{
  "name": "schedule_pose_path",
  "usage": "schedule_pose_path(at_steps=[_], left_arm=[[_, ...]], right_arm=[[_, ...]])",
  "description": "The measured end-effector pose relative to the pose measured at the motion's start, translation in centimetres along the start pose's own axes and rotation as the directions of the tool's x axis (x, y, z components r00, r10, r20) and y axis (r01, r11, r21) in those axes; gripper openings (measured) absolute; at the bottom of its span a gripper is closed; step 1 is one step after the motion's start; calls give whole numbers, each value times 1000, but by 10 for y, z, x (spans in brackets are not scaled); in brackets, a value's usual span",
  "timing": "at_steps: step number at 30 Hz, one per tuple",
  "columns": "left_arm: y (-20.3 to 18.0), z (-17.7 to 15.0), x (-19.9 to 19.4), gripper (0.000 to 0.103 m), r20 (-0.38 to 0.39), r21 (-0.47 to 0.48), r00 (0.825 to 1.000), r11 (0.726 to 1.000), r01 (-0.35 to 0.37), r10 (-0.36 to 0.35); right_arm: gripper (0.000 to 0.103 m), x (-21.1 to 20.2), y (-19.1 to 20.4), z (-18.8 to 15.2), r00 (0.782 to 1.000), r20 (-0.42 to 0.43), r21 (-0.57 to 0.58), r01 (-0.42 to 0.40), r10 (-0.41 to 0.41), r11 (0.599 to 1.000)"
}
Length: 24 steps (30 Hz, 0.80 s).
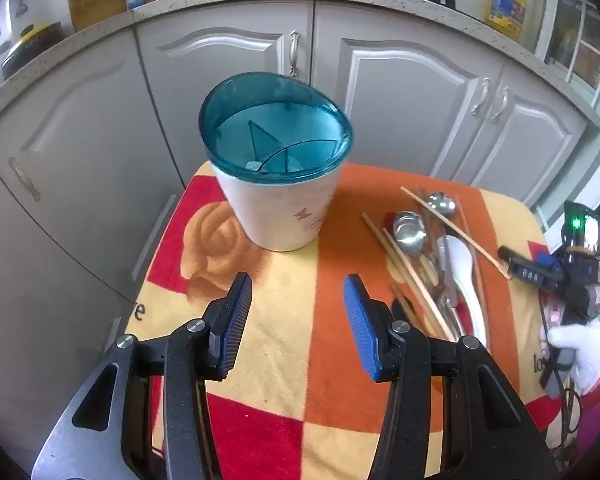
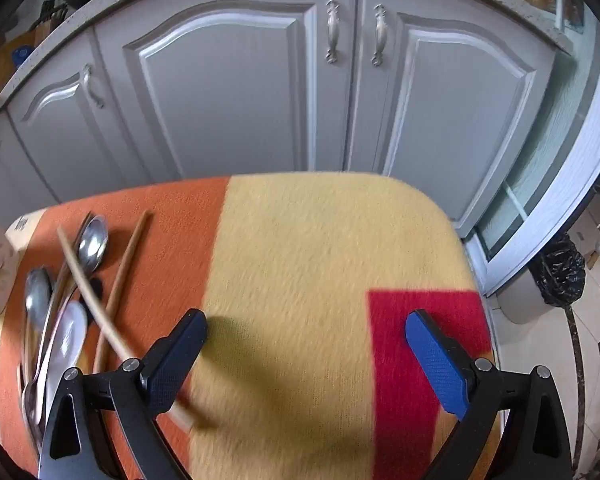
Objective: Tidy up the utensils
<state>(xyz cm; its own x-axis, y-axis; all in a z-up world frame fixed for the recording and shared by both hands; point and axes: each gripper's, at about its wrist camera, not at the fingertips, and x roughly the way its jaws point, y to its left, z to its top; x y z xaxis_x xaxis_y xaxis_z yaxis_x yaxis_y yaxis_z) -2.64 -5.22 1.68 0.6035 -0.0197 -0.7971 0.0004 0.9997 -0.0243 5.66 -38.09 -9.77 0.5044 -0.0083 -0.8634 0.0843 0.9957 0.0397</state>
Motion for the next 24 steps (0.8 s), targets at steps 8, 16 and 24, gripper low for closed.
schedule_pose_path(at_steps=[8, 16, 24], left_arm=[[-10, 9, -19, 47, 44, 2, 998, 999, 43, -43], [-22, 18, -50, 47, 103, 28, 991, 996, 88, -91], [-24, 25, -73, 47, 145, 39, 985, 995, 92, -97]], right_arm=[[97, -80, 23, -19, 993, 36, -11, -116, 116, 993], [97, -177, 75, -14, 972, 172, -108, -140, 157, 984], [97, -216, 105, -8, 948, 262, -158, -144, 182, 977]])
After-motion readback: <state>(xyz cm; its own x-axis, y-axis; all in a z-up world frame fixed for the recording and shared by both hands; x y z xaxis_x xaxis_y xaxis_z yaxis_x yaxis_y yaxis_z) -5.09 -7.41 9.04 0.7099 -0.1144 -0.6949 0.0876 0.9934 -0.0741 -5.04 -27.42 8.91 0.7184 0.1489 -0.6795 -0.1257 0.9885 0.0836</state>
